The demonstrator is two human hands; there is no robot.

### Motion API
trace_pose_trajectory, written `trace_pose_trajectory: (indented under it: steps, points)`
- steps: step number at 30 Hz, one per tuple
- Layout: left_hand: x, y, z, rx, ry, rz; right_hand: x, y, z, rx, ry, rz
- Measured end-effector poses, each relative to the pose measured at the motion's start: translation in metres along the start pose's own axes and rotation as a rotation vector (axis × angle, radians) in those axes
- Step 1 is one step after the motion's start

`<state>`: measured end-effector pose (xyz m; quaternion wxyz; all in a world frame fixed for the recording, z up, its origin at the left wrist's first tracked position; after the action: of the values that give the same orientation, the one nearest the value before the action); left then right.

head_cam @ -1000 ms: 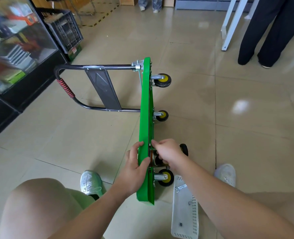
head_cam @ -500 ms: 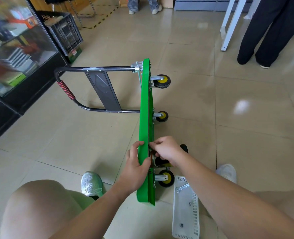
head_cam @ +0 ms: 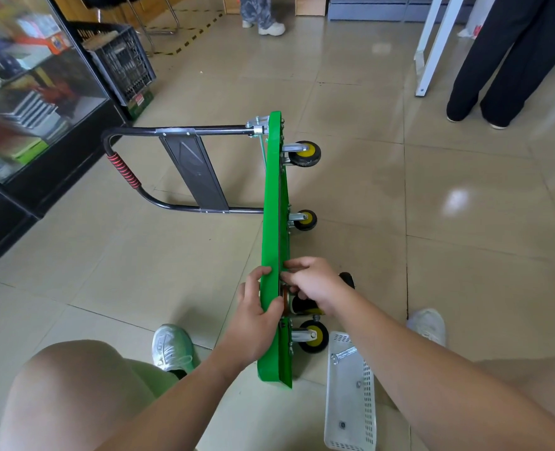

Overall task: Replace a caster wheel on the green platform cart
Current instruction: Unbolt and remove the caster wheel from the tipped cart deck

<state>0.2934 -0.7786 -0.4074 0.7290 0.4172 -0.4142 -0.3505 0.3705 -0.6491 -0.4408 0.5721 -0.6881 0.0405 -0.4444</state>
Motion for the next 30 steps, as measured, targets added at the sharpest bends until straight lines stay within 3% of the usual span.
trace_pose_trajectory:
  steps: [4,8,13,18,22,26,30]
  points:
    - [0.000,-0.002,0.000,-0.006,-0.001,0.005,0.002,-0.001,0.003,0.109,0.029,0.032]
    - [0.000,-0.003,0.000,-0.003,0.001,0.003,0.001,-0.001,0.000,0.029,0.019,0.042]
    - [-0.001,-0.003,0.000,-0.007,0.000,-0.005,-0.001,-0.003,0.001,0.158,0.030,0.061]
    - [-0.002,-0.002,0.001,-0.010,0.012,-0.016,-0.006,-0.002,0.001,0.139,0.044,0.050]
    - [-0.003,-0.004,0.002,-0.012,0.016,-0.011,-0.002,-0.008,0.000,0.272,0.048,0.078]
    - [-0.004,-0.007,0.002,-0.016,0.004,0.001,-0.002,-0.004,-0.001,0.114,0.012,0.054]
    - [-0.004,-0.007,0.002,-0.019,0.011,0.000,0.002,-0.009,0.002,0.324,0.026,0.056]
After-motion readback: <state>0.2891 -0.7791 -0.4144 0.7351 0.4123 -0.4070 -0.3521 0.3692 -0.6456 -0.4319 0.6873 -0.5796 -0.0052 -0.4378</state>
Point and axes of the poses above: each hand's wrist, its own x-axis away from the middle knuckle, its own z-axis out of the back of the hand, y = z × x, the point moved 9 cm from there along -x, towards the middle knuckle, and after that the axes turned 6 degrees about -y, right-handed, at the moved point
